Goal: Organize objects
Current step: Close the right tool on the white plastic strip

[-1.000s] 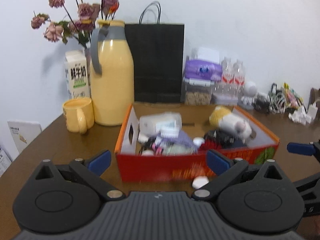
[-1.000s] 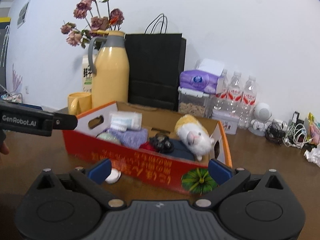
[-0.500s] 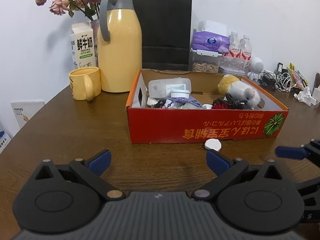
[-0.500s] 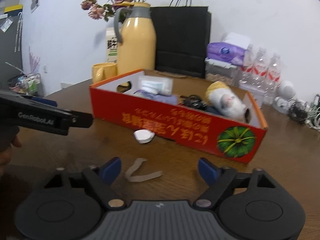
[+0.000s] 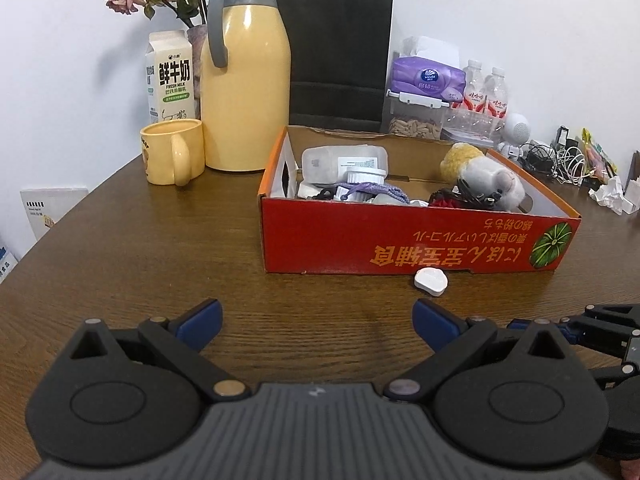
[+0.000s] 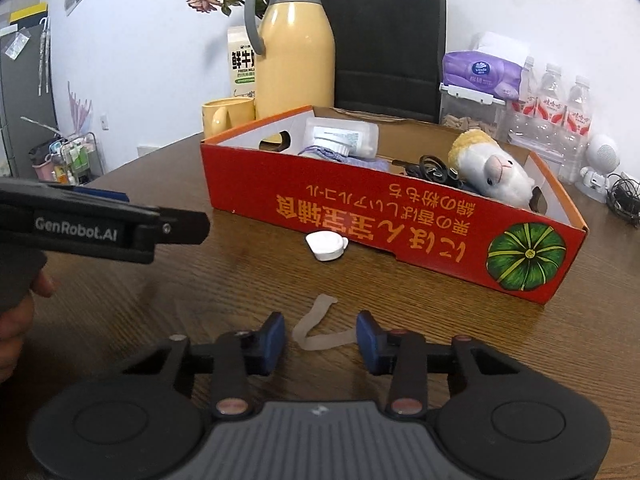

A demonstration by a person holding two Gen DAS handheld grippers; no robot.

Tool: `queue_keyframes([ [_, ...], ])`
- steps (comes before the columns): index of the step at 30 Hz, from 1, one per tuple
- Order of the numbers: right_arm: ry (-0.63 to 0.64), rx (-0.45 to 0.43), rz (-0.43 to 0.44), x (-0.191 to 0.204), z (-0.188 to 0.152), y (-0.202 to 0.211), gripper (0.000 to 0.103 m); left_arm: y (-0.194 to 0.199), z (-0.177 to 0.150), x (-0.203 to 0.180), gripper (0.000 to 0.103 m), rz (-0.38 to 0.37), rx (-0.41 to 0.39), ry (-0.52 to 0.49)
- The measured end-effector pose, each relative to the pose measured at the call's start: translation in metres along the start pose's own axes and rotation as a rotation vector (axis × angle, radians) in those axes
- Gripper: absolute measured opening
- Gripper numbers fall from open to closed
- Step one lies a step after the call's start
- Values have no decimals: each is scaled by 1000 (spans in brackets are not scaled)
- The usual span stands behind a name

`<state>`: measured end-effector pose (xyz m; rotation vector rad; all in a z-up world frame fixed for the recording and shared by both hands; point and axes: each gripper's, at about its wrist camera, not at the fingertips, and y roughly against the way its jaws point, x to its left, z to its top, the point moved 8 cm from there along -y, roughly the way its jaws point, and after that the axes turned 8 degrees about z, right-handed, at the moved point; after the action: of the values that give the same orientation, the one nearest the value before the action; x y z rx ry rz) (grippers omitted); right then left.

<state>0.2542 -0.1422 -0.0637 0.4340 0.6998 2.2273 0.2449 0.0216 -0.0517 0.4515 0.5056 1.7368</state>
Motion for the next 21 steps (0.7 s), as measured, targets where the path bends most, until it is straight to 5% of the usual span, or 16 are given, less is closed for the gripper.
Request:
queue_keyframes([
  [10, 50, -9, -25, 5, -1, 1, 23, -5, -4, 1, 103, 11, 15, 1],
  [14, 74, -13, -3, 10, -1, 2, 5, -8, -5, 1, 103, 17, 24, 0],
  [21, 59, -73, 0, 8, 4, 11, 2, -13, -7, 3, 103, 28, 41, 3],
])
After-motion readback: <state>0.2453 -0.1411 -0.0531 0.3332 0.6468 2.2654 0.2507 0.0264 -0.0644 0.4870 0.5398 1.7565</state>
